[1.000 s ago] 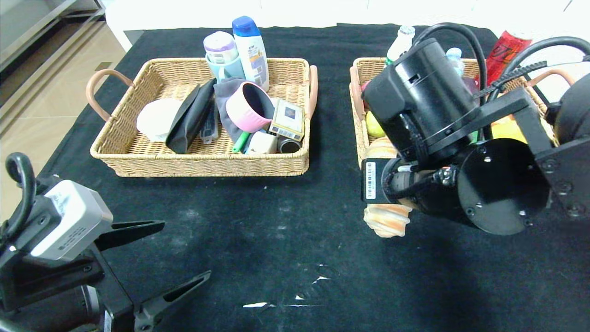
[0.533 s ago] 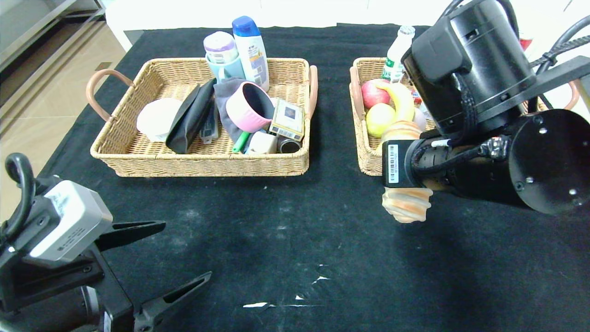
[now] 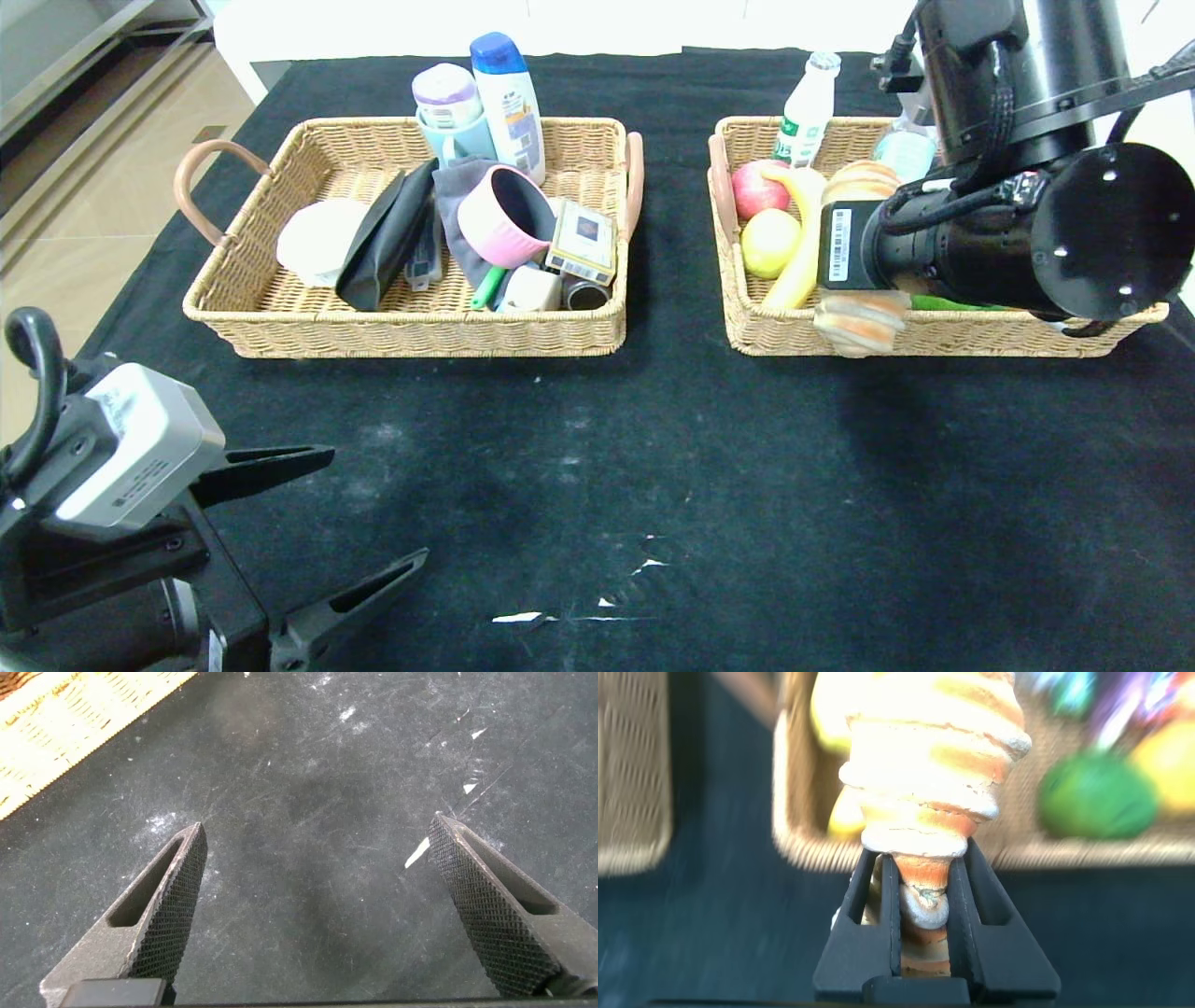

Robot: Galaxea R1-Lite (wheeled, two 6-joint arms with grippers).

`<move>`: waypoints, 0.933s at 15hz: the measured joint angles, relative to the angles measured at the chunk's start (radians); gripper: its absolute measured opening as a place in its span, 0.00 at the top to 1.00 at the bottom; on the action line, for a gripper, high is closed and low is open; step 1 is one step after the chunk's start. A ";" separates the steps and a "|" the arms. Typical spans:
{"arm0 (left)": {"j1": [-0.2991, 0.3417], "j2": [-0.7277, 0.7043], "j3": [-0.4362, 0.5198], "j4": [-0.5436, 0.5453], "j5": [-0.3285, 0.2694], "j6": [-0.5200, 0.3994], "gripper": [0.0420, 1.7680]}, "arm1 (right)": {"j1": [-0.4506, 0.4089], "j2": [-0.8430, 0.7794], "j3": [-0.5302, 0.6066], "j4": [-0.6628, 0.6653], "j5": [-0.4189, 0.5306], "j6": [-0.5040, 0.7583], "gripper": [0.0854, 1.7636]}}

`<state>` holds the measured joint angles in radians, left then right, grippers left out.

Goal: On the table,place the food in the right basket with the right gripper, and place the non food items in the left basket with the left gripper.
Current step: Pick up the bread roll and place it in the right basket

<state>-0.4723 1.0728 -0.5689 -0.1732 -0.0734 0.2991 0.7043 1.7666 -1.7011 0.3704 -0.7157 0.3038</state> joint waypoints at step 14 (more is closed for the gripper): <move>0.000 -0.009 -0.002 0.000 0.000 0.000 0.03 | -0.267 0.071 0.020 -0.389 0.003 -0.098 0.83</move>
<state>-0.4723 1.0636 -0.5711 -0.1732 -0.0734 0.2991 0.4368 1.8372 -1.6813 -0.0181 -0.7128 0.2062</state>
